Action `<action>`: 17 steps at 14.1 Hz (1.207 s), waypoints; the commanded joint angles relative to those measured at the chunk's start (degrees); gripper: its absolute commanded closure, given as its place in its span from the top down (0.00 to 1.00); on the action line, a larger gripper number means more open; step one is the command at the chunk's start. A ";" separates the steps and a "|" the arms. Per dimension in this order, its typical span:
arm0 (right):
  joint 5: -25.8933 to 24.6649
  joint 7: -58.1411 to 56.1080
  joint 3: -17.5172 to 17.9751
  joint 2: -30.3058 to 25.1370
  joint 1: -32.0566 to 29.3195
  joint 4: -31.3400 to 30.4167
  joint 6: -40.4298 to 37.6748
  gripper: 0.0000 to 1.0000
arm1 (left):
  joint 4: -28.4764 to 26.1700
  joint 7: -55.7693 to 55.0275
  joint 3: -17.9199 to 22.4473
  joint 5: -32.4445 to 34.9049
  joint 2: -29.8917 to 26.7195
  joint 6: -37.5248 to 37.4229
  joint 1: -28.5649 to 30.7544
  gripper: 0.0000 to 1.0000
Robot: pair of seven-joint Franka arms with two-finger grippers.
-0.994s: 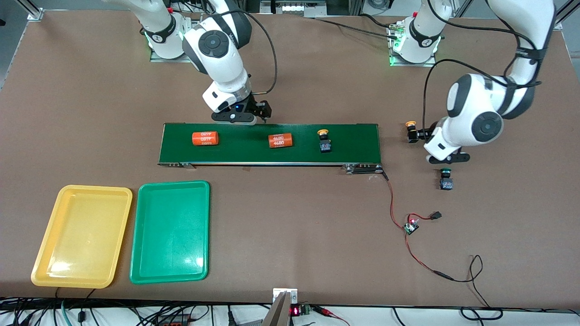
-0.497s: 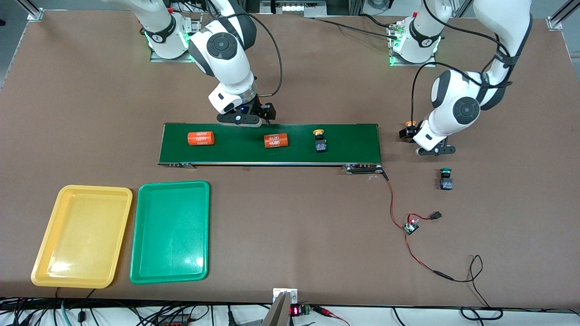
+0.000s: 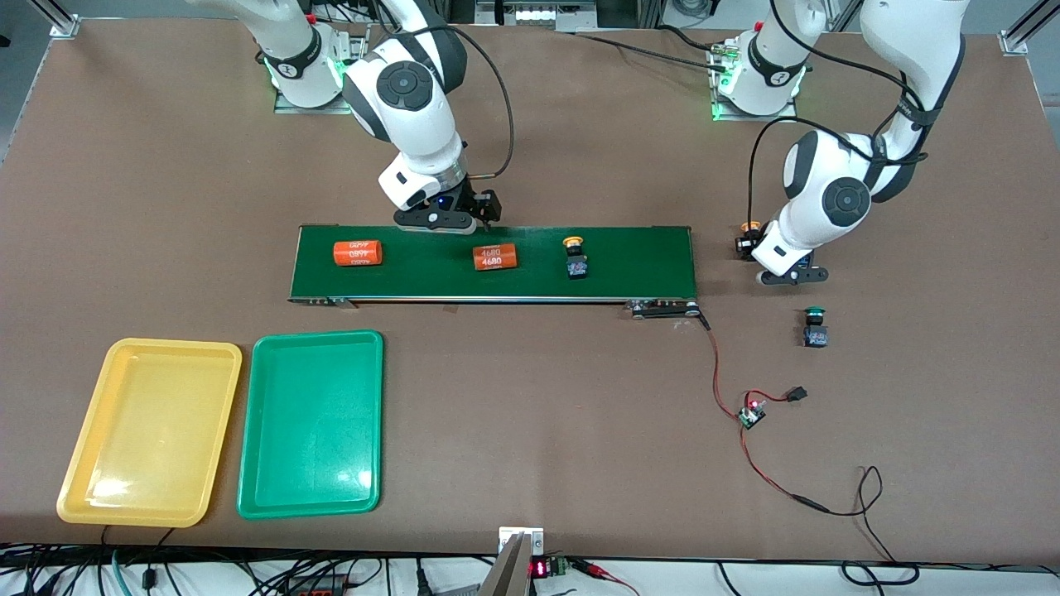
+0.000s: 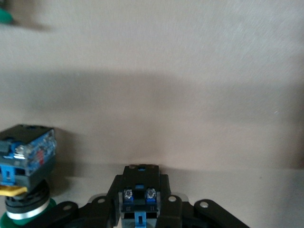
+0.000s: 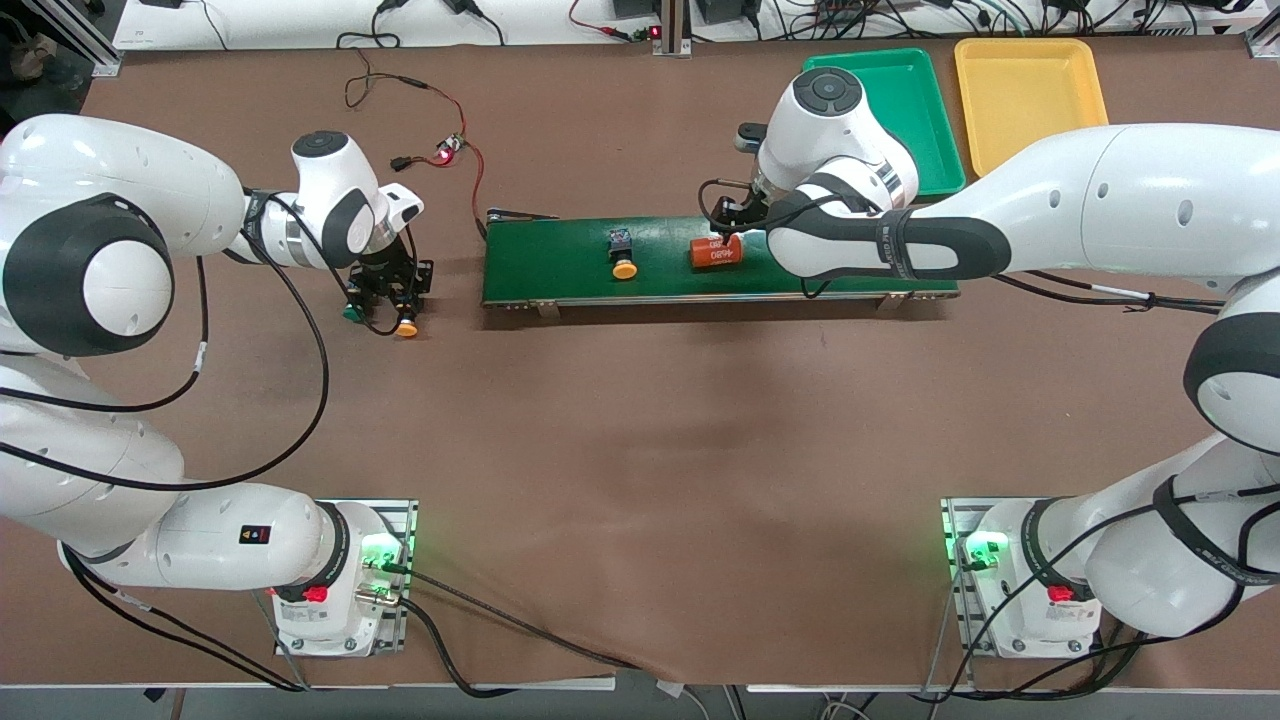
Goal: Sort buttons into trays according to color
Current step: 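Grasp another push button beside the belt with the left gripper, then set the second button down on the green belt with the left gripper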
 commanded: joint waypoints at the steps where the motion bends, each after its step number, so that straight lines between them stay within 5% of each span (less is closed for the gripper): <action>1: -1.04 -6.18 -0.16 0.06 -0.76 0.81 -1.18 1.00 | 2.55 0.18 -0.76 -0.82 -3.40 -5.52 -0.28 0.14; 4: -1.04 -9.63 -0.16 -0.11 -1.65 0.81 -1.18 1.00 | 9.57 0.53 -1.11 -0.82 -5.77 -17.98 -0.28 0.14; 7: -1.04 -9.28 -0.16 -0.11 -1.65 0.81 -1.18 1.00 | 18.71 -0.78 -6.46 -1.43 -5.34 -26.36 -0.54 0.14; 10: -0.95 -9.28 -0.16 -0.29 -1.91 0.81 -1.97 1.00 | 23.12 -4.46 -13.49 -1.69 -2.80 -25.50 -1.07 0.13; 13: -0.95 -9.54 -0.51 -0.99 -2.00 1.42 -5.48 1.00 | 23.66 -10.10 -17.54 -1.61 2.81 -16.48 -2.47 0.14; 17: -0.95 -9.19 -0.60 -0.38 -2.35 1.78 -6.54 1.00 | 23.75 -11.86 -17.73 -1.61 6.26 -7.33 -4.05 0.14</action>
